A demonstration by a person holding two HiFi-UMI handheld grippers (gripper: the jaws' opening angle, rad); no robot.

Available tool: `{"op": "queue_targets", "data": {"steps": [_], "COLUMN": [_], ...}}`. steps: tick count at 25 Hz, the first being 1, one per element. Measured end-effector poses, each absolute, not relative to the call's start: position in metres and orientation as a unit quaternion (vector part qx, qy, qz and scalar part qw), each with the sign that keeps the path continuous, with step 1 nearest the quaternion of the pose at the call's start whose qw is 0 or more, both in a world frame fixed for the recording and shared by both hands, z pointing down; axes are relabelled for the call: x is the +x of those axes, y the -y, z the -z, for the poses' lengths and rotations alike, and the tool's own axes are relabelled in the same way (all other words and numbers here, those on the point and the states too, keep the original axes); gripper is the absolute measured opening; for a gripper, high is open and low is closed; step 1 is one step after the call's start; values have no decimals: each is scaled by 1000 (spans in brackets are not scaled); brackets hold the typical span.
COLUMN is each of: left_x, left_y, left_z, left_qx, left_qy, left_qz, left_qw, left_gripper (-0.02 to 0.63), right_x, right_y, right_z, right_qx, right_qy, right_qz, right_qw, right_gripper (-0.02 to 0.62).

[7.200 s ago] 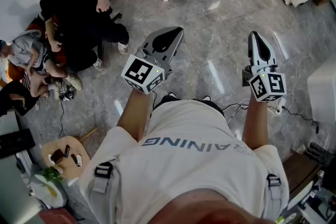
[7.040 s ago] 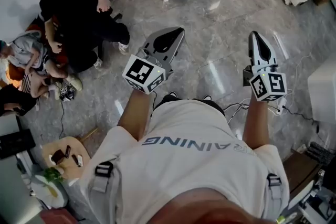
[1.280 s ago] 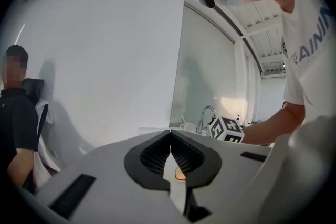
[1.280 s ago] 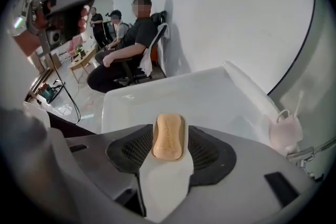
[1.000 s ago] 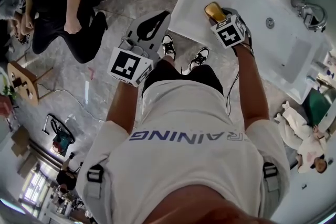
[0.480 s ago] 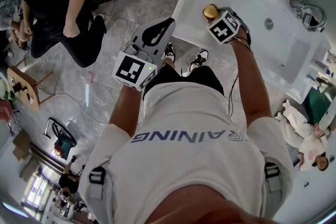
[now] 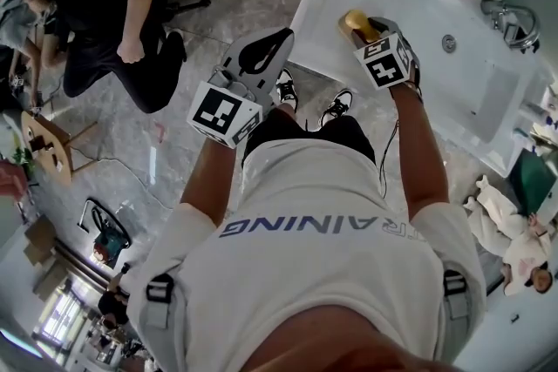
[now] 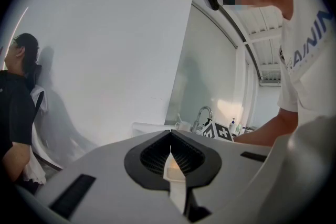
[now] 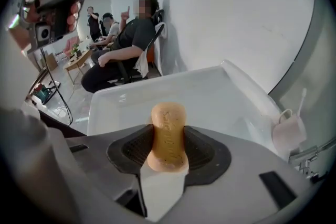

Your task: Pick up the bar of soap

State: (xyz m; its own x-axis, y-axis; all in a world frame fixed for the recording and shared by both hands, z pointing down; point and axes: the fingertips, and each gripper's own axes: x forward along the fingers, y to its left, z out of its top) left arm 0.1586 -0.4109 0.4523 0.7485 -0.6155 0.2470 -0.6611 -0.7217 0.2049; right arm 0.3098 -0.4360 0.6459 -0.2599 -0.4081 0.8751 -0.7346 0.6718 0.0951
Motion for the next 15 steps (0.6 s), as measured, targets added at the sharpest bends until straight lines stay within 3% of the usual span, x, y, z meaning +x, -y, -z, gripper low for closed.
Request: {"op": "queue_targets", "data": {"steps": [15], "left_x": [201], "left_y": [407], "left_z": [-381], "left_qx": [937], "left_qy": [337], "left_qz": [-65], "left_qw": [65], "left_gripper": [9], "right_x": [343], "right_y": [423], "right_z": [-477], "right_qx": [476], "right_qy": [832], "right_qz": [-124], "right_qw": [256], "right_gripper": [190]}}
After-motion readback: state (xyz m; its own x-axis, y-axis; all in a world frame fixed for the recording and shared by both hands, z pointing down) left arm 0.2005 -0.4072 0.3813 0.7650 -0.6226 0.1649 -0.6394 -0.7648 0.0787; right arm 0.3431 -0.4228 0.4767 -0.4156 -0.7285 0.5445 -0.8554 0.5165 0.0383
